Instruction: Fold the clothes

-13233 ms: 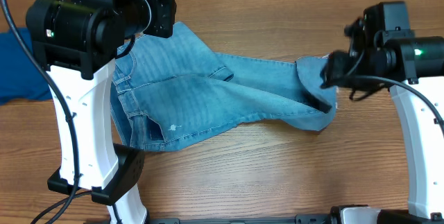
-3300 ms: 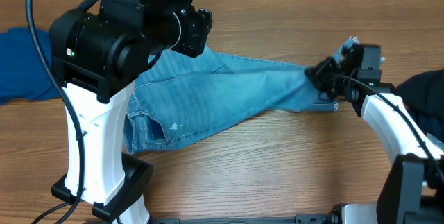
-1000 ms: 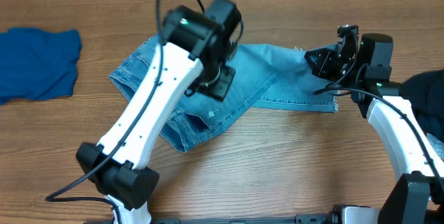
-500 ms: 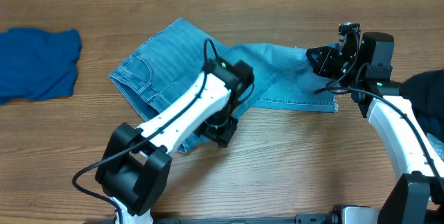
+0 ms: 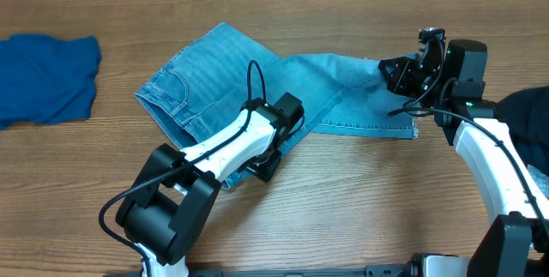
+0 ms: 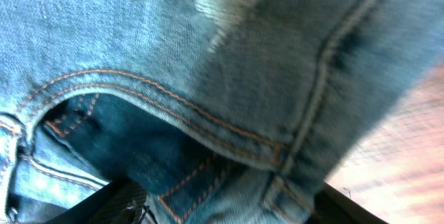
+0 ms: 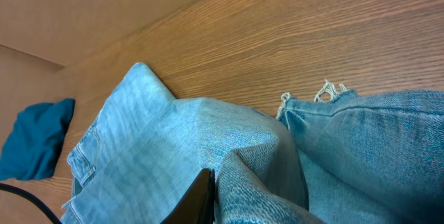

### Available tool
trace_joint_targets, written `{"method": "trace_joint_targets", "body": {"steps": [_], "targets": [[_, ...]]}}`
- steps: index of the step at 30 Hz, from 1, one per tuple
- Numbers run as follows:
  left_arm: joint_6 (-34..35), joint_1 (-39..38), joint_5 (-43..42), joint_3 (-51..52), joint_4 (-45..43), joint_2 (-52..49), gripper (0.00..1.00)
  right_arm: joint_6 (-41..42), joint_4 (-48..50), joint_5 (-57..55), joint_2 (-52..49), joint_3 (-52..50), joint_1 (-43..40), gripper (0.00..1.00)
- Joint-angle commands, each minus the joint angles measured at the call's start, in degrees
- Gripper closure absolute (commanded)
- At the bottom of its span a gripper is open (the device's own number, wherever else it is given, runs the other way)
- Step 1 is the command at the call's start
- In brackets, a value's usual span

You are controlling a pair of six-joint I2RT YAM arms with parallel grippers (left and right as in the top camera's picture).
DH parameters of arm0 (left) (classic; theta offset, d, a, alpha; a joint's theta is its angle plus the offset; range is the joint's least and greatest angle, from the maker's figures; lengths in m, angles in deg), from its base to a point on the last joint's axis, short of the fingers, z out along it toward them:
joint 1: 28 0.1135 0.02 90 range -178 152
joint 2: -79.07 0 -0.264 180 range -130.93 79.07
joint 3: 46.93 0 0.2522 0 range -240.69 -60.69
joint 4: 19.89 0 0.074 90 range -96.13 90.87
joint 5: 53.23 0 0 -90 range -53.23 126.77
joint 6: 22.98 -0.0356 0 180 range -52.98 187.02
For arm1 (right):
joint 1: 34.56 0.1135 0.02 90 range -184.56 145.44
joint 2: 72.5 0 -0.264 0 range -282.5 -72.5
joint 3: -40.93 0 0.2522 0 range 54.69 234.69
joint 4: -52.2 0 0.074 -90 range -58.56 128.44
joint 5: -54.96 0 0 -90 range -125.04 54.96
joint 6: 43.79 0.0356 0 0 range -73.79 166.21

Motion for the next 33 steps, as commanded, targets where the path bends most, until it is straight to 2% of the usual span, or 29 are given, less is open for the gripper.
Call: {"method": "trace_joint_targets", "body": {"steps": [1,2,3,6,13,18,20,27,33], "targets": [[-2.1,0.3,3.8,3.4,-1.8,0.3,0.40,-0.5,0.5,-0.2,1.0,2.1,-0.4,0.89],[-2.1,0.3,4.1,3.8,-1.7,0.3,0.48,-0.5,0.6,-0.2,1.0,2.1,-0.4,0.89],[-2.1,0.3,4.1,4.0,-1.7,0.3,0.62,-0.5,0.6,-0.2,1.0,2.1,-0.4,0.89],[-1.0,0.3,4.4,3.3,-1.0,0.4,0.94,-0.6,0.7,-0.2,1.0,2.1,-0.4,0.89],[5.6,1.1,5.0,-5.4,7.8,4.5,0.96,-0.9,0.7,-0.5,1.0,2.1,-0.4,0.87],[9.1,5.2,5.4,-12.4,15.1,12.8,0.96,-2.3,-1.3,-3.3,1.0,2.1,-0.4,0.87],[11.4,8.1,6.7,-13.0,15.9,16.4,0.96,-2.6,-2.7,-3.3,1.0,2.1,-0.4,0.87],[11.8,18.3,6.4,-13.5,16.7,25.3,0.96,-3.8,-7.4,-7.1,1.0,2.1,-0.4,0.85],[11.8,23.1,4.9,-17.8,17.5,30.0,0.96,-3.8,-8.3,-12.0,1.0,2.1,-0.4,0.82]]}}
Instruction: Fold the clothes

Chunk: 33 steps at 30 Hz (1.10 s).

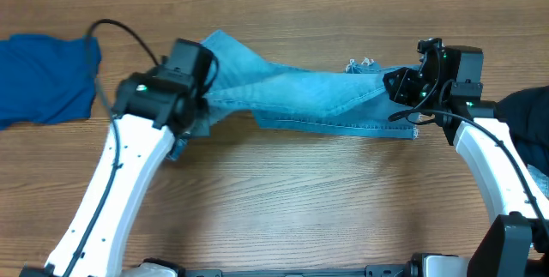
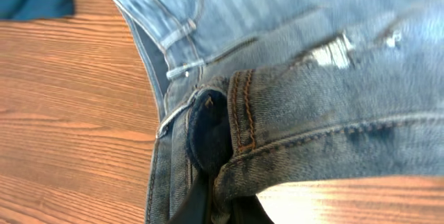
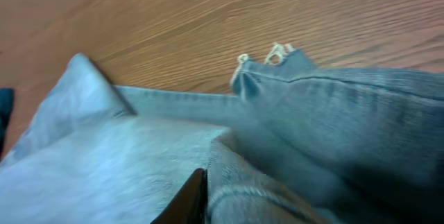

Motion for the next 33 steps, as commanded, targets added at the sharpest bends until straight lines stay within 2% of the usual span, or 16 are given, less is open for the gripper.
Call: {"method": "trace_joint_targets", "body": {"steps": [1,5,12,26,29,31,33], "targets": [[1.4,2.9,0.2,-6.0,1.1,4.5,0.96,-0.6,0.0,-5.3,1.0,1.9,-0.4,0.81],[1.4,4.9,0.6,-11.5,3.8,5.4,0.96,-0.6,-1.6,-6.4,1.0,1.9,-0.4,0.80],[1.4,7.6,3.6,-18.3,8.8,5.4,0.96,-0.6,-6.8,-6.6,1.0,1.9,-0.4,0.84],[0.9,14.3,7.9,-31.3,16.9,5.7,0.96,0.3,-21.7,-9.4,1.0,1.9,-0.4,0.88],[0.6,15.1,7.9,-33.3,17.6,5.7,0.96,0.2,-23.9,-9.4,1.0,1.9,-0.4,0.78],[-0.2,15.3,8.2,-34.2,17.8,5.7,0.96,0.2,-25.7,-9.4,1.0,1.9,-0.4,0.59],[-0.2,15.3,8.3,-34.6,17.9,5.7,0.96,0.2,-26.6,-9.4,1.0,1.9,-0.4,0.49]]}}
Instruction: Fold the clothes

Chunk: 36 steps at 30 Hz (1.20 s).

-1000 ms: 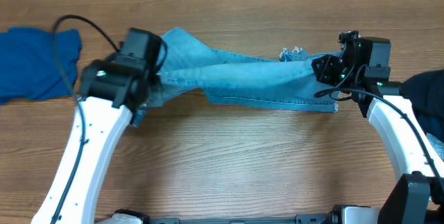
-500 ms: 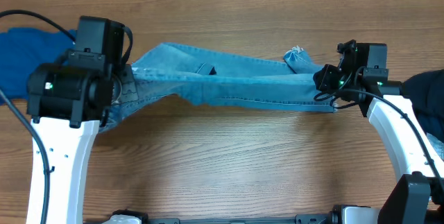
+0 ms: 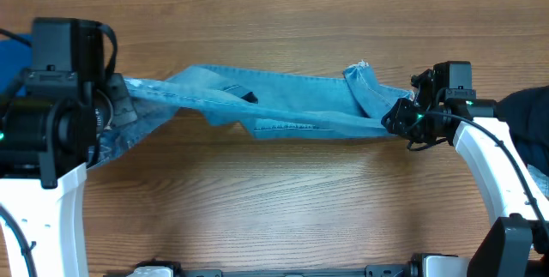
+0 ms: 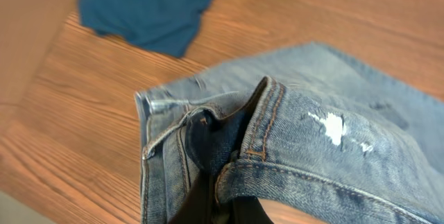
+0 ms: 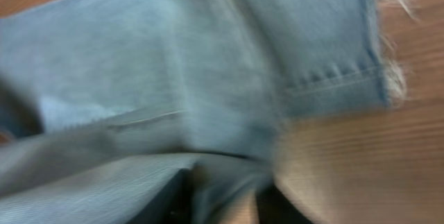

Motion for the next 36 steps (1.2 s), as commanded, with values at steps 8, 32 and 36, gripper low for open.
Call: {"method": "trace_joint_targets", "body": {"steps": [8,32,36], "targets": [[-0.2,1.2,6.3,-3.2,-0.4,2.0,0.96,-0.5,-1.5,-2.6,0.9,1.2,-0.9,0.55],[-1.8,1.2,2.5,-7.4,-2.4,6.7,0.96,-8.2,1.7,3.2,-0.5,1.0,13.3,0.34],[-1.9,1.2,2.6,-7.4,-1.6,6.1,0.96,-8.2,-1.2,1.8,-4.4,1.0,15.0,0.36]]}}
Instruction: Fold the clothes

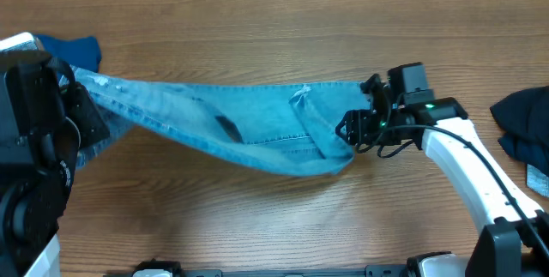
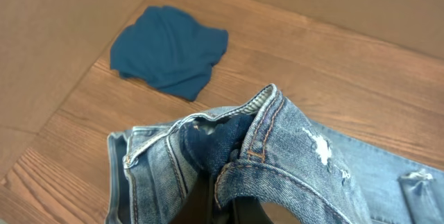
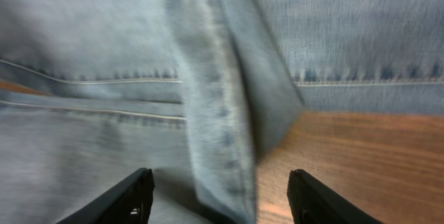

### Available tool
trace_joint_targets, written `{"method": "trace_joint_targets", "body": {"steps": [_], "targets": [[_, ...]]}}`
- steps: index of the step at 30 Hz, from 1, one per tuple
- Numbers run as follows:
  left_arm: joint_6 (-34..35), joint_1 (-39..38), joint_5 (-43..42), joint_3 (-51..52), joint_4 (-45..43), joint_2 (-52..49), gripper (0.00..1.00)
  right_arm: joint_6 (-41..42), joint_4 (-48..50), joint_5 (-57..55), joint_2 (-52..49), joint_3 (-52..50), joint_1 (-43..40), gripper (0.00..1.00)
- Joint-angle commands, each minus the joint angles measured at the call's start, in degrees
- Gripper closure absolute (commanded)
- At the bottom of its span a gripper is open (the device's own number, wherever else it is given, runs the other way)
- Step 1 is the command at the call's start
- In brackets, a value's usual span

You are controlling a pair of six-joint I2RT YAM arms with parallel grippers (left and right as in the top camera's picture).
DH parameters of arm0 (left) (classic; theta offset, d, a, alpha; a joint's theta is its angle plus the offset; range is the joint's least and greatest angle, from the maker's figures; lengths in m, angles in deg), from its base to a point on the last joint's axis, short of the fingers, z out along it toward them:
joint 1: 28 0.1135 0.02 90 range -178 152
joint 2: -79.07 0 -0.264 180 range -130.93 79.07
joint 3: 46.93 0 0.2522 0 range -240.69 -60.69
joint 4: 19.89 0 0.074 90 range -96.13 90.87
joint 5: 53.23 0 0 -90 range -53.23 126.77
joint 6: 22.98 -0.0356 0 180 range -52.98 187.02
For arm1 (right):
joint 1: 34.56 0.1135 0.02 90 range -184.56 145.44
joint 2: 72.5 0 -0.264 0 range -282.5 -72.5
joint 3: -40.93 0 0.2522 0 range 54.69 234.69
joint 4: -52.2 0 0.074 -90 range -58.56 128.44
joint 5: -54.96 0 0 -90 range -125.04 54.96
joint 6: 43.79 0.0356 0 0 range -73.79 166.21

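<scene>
Light blue jeans (image 1: 232, 127) stretch across the table from far left to right of centre. My left gripper (image 2: 222, 207) is shut on the waistband (image 2: 260, 123) and holds it high above the table, near the overhead camera. The leg end (image 1: 322, 144) lies folded over on the wood. Above that leg end my right gripper (image 3: 220, 177) is open, its black fingers (image 3: 135, 193) wide apart with denim (image 3: 208, 78) below and between them, not clamped. In the overhead view the right gripper (image 1: 350, 129) sits at the jeans' right end.
A blue cloth (image 2: 170, 50) lies crumpled at the table's far left corner, also visible as the blue cloth (image 1: 81, 51) behind my left arm. A dark navy garment (image 1: 523, 123) lies at the right edge. Bare wooden table (image 1: 283, 217) spans the front.
My right gripper was shut on the leg end and is now open, further left. The jeans have shifted left and the leg end lies on the table. The left gripper is higher.
The jeans lay bunched mid-table, left gripper at the waist, right gripper shut on the leg end. Then the left gripper held the waistband further left, and later at the far left with the jeans strung between both. Now only the left holds them.
</scene>
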Motion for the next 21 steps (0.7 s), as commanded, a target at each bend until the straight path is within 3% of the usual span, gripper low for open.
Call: {"method": "trace_joint_targets", "body": {"steps": [1,7,13,19,21], "targets": [[-0.5,0.7,-0.2,-1.4,-0.4,-0.4,0.96,-0.6,-2.2,-4.0,-4.2,0.9,0.7,0.37],[-0.5,0.7,-0.2,-1.4,-0.7,-0.5,0.96,-0.6,-8.3,-4.0,-7.0,0.9,0.7,0.46],[-0.5,0.7,-0.2,-1.4,-1.2,-0.5,0.96,-5.3,-3.0,7.9,-7.0,0.9,0.7,0.41],[-0.5,0.7,-0.2,-1.4,-1.2,-0.5,0.95,-5.3,-1.7,5.2,-7.9,0.9,1.0,0.41],[-0.4,0.7,-0.2,-1.4,-1.2,-0.5,0.95,-5.4,-0.9,3.2,-8.7,0.9,2.0,0.37]]}}
